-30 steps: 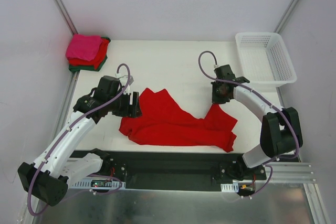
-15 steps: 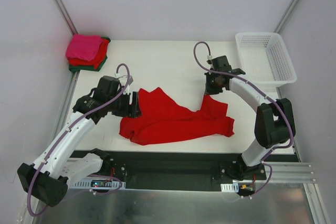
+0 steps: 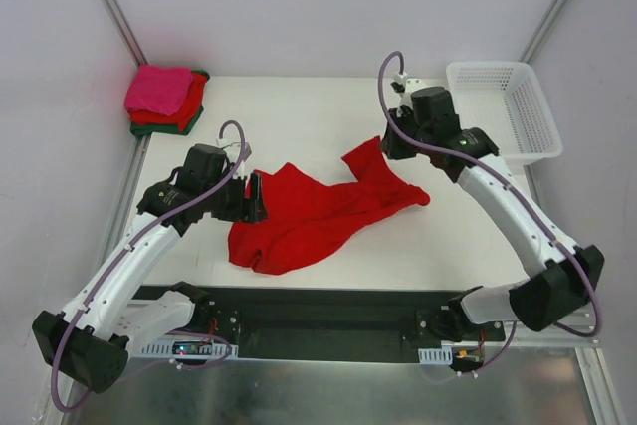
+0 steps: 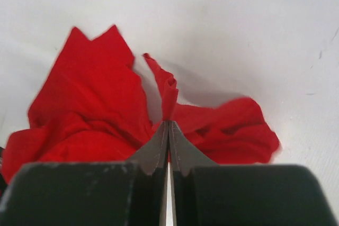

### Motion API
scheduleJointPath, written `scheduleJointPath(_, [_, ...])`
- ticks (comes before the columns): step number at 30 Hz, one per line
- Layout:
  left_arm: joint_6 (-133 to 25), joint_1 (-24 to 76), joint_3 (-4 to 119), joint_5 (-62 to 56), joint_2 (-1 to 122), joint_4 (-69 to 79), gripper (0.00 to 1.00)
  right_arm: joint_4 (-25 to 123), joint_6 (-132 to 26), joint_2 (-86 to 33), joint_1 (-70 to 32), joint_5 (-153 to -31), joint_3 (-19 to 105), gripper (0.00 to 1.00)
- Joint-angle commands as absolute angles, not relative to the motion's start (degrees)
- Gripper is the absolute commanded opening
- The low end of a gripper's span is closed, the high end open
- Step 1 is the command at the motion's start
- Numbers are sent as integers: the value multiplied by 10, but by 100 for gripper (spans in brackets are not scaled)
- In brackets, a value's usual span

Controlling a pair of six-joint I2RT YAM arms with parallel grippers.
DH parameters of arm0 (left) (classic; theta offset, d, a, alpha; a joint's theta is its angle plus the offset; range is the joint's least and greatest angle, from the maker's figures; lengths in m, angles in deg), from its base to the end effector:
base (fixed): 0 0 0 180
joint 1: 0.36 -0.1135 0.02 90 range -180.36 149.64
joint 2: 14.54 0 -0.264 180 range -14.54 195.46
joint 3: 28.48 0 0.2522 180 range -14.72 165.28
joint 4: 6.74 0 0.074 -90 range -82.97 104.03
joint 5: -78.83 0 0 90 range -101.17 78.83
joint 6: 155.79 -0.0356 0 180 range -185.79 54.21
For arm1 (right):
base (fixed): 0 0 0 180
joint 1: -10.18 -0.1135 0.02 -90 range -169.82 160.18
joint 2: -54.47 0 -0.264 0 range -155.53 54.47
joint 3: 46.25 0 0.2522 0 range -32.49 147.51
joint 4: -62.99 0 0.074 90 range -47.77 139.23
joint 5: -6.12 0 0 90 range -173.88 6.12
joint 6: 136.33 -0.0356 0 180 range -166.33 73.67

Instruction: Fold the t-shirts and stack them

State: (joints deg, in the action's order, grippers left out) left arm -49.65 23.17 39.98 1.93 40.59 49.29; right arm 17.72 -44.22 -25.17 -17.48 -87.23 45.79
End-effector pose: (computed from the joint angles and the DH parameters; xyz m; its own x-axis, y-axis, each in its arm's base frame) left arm 0.1750 -0.0850 0.3145 -0.7478 0.0303 -0.6632 0.3474 0.8692 -0.3519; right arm 0.2744 0.1461 0.3679 -0.4617 -0.2835 -0.8405 -0.5243 0.8516 0.0008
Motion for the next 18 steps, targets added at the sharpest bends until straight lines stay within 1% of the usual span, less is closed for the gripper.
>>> scheduleJointPath(1, [-487,229,400,20,415,484,66,134,-428,-184,-189,-821,507,1])
scheduleJointPath(6, [-487,229,410,28,430,480,66,122,-423,-159,-194,-807,507,1])
scheduleJointPath(16, [-487,229,407,30,431,476,65,122,-422,-163,-195,-803,487,1])
scheduleJointPath(17, [-487,229,406,31,430,476,65,122,-421,-166,-195,-803,485,5])
scheduleJointPath(18, [-487,229,405,30,429,476,65,123,-421,-171,-196,-804,483,12])
